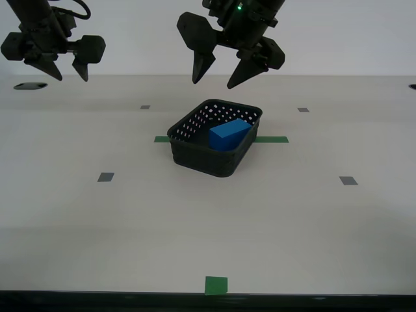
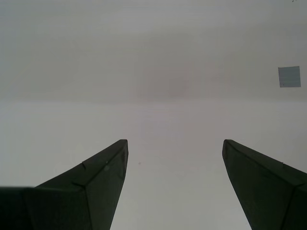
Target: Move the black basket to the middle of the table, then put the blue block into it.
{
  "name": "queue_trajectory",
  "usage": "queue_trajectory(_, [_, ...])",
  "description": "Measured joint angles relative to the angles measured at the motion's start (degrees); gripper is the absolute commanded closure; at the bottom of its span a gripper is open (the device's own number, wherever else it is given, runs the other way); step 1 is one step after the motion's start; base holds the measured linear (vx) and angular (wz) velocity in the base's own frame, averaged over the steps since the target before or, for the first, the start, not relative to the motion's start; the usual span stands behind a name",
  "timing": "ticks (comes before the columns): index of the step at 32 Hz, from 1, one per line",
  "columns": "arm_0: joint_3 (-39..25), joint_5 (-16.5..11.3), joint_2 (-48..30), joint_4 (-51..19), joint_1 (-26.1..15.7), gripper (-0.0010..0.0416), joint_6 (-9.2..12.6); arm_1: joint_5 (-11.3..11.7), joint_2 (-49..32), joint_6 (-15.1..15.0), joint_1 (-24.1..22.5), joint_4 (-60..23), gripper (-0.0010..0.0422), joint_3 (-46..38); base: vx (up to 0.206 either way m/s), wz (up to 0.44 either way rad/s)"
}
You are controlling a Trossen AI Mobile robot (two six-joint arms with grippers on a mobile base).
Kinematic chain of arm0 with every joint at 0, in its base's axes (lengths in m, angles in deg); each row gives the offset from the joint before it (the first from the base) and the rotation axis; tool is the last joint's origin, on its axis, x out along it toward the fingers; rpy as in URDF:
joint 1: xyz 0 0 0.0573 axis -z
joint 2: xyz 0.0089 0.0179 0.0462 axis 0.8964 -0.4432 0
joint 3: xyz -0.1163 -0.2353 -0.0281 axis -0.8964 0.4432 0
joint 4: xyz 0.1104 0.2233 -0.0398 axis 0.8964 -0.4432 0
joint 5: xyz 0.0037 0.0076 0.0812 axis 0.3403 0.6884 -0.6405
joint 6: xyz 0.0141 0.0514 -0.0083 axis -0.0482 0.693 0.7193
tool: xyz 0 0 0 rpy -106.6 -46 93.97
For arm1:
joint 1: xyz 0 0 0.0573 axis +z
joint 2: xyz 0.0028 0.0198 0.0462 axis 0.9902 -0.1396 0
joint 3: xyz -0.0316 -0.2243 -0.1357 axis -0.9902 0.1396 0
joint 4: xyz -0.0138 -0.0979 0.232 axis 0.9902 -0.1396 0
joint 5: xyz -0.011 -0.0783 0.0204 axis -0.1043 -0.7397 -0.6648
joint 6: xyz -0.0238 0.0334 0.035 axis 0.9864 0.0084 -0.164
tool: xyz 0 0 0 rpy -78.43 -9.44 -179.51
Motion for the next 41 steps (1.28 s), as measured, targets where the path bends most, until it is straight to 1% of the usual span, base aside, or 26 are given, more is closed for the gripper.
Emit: queue_trajectory(41, [0.00, 0.00, 0.00, 0.02, 0.02, 0.0051, 0.00, 0.00, 0.00, 0.00, 0.00, 0.24, 0.0145, 0.00, 0.000, 0.000])
